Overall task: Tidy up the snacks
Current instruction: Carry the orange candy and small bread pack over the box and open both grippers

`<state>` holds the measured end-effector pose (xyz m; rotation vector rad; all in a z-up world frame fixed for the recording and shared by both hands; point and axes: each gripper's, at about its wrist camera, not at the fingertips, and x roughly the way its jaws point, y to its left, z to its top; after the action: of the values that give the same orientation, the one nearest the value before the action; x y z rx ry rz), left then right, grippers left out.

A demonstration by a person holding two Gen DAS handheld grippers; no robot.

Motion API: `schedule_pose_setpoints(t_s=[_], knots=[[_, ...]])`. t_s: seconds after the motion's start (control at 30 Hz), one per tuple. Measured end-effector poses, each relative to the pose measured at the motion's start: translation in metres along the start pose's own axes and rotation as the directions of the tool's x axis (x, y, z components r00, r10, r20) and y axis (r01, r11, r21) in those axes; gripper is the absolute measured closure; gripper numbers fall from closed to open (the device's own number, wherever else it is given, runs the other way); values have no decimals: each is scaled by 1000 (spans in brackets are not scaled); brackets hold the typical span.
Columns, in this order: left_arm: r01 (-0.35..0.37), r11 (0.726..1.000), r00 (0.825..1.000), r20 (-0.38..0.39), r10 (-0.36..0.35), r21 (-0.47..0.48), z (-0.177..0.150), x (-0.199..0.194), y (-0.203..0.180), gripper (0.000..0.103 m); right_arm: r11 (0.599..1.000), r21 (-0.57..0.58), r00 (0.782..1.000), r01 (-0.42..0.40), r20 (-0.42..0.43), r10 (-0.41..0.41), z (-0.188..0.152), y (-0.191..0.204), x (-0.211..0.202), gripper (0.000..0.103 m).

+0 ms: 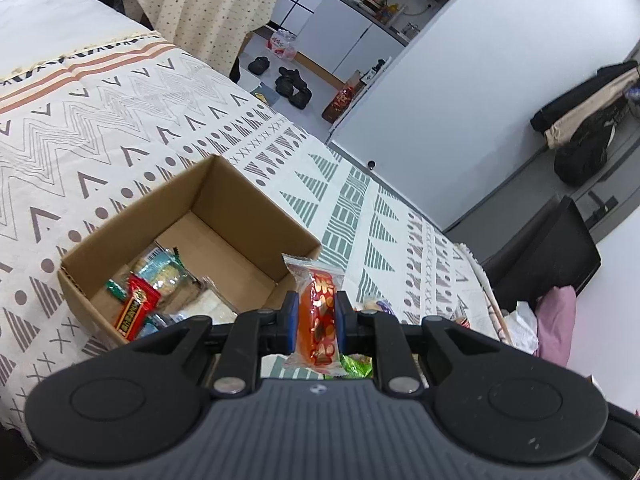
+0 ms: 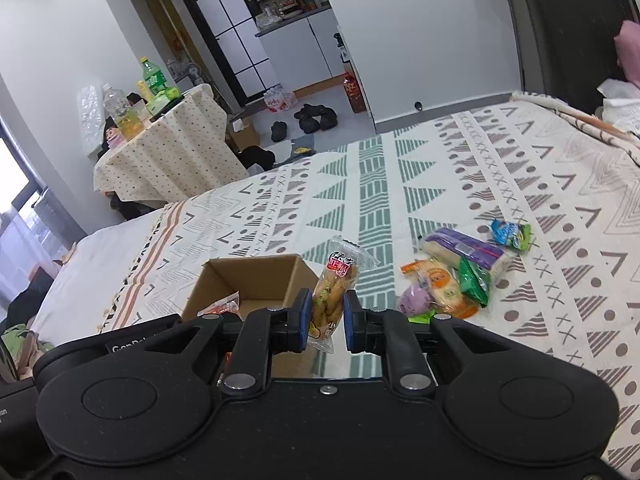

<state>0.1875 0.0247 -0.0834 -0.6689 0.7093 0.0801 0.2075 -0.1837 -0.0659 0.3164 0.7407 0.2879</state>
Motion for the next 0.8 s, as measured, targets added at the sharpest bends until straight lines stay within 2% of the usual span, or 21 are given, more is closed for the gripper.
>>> schedule_pose_setpoints(t_s=[0.53, 0.8], knots=[[-30, 991, 999, 11, 31, -129, 25, -4, 50, 86, 998, -35, 998, -61, -18, 61, 0, 50, 22, 86], [-91, 975, 996, -20, 88, -204, 31, 6, 80, 86, 994, -56, 994, -97, -55, 94, -4, 75, 46, 86]])
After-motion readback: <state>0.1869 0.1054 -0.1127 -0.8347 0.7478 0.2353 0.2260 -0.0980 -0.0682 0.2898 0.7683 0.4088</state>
